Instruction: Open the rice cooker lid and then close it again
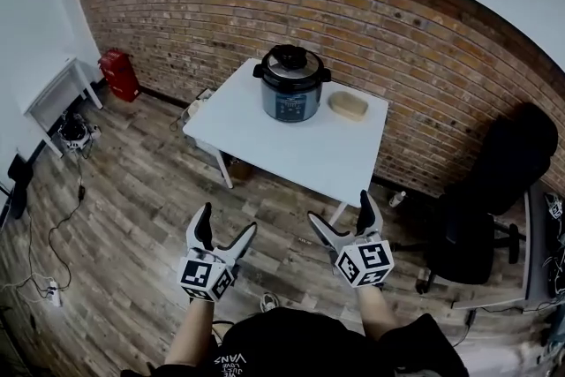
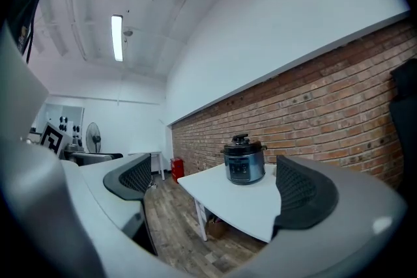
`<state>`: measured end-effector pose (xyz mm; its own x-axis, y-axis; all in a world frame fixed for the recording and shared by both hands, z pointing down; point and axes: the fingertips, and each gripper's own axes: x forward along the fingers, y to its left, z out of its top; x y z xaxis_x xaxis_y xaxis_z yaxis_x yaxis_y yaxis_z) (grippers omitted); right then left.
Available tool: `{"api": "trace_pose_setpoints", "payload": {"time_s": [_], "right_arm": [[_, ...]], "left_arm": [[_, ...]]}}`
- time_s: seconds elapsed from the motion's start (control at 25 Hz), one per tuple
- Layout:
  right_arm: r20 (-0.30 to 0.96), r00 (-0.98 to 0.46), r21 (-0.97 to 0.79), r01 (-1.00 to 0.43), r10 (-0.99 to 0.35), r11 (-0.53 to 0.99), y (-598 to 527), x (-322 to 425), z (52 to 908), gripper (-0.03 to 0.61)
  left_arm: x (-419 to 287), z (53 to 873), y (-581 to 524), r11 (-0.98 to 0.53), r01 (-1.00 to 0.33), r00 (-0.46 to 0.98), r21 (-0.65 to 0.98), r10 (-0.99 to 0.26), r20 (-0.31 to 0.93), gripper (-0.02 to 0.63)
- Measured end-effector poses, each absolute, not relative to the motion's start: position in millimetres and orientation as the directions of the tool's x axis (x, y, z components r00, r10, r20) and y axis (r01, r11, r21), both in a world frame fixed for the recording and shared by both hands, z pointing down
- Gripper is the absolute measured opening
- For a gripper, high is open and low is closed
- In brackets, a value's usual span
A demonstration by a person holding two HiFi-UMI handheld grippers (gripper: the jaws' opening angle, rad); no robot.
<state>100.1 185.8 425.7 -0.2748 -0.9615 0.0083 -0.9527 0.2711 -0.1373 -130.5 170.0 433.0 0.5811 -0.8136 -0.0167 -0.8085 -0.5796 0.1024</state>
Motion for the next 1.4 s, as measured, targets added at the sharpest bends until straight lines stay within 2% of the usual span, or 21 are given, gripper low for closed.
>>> {"api": "trace_pose_setpoints", "payload": {"time_s": [0.36, 0.8, 1.16, 1.4], "right_arm": [[0.016, -0.263, -0.139, -0.956, -0.965, 0.258, 131, 96, 427, 0.589], [-0.005, -0.307, -0.136, -0.943, -0.952, 0.305, 12, 128, 422, 0.586], [0.002, -0.377, -0.122, -0.919, -0.926, 0.374, -72, 152, 427, 0.490], [0.003, -0.423, -0.114, -0.900, -0.906, 0.420, -115, 161, 432, 0.454]], "left_arm": [[-125, 436, 110, -0.630, -0.770, 0.633, 0.100, -0.774, -0.003, 0.465], [-93, 431, 2, -0.589, -0.804, 0.590, 0.076, -0.807, -0.019, 0.463], [-50, 427, -78, -0.565, -0.823, 0.565, 0.057, -0.825, -0.028, 0.459], [-36, 427, -113, -0.525, -0.850, 0.524, 0.032, -0.851, -0.035, 0.434]]}}
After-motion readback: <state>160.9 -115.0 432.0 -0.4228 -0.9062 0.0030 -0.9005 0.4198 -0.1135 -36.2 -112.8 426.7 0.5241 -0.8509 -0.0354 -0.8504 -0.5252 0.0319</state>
